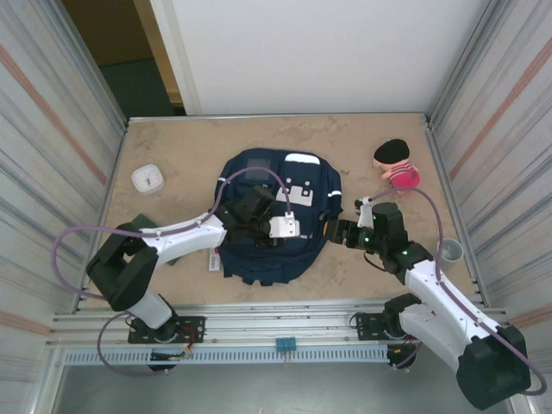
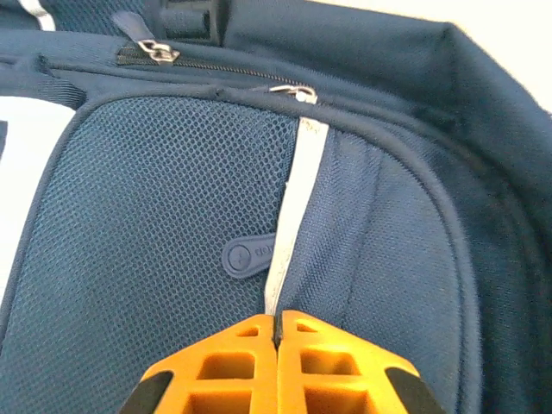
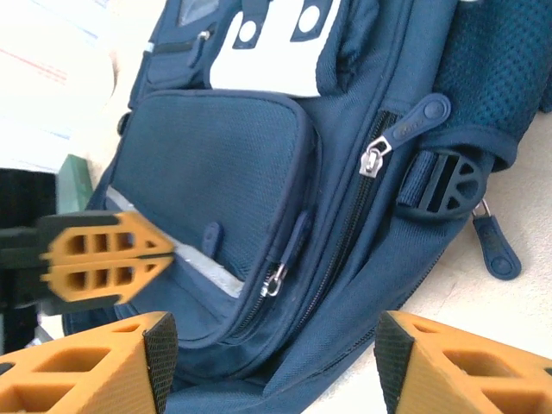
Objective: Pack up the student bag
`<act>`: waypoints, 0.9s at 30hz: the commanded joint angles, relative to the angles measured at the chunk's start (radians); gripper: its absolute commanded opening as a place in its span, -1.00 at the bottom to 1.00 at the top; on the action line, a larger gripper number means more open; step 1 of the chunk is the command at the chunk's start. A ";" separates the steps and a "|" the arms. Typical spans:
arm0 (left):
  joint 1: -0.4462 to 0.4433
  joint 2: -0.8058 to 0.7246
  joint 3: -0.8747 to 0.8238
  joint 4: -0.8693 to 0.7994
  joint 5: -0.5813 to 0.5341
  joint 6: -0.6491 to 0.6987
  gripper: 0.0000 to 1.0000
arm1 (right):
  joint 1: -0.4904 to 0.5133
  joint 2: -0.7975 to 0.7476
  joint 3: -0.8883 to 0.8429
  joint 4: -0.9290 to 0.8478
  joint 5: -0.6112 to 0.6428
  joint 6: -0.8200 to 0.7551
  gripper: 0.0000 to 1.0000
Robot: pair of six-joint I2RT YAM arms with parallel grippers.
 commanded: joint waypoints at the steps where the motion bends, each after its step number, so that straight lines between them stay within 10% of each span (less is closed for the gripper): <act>1: 0.037 -0.116 -0.036 0.127 0.094 -0.071 -1.00 | -0.009 0.050 0.039 0.019 -0.034 -0.045 0.25; 19: 0.125 -0.199 0.002 0.029 0.243 -0.153 -1.00 | 0.151 0.293 0.219 0.072 -0.026 0.001 0.24; 23: 0.051 -0.194 -0.028 -0.011 0.109 -0.037 -0.25 | 0.125 0.325 0.223 0.026 0.033 0.119 0.24; 27: 0.047 -0.194 -0.059 -0.002 0.063 -0.049 -0.01 | 0.165 0.381 0.242 -0.011 0.064 0.198 0.24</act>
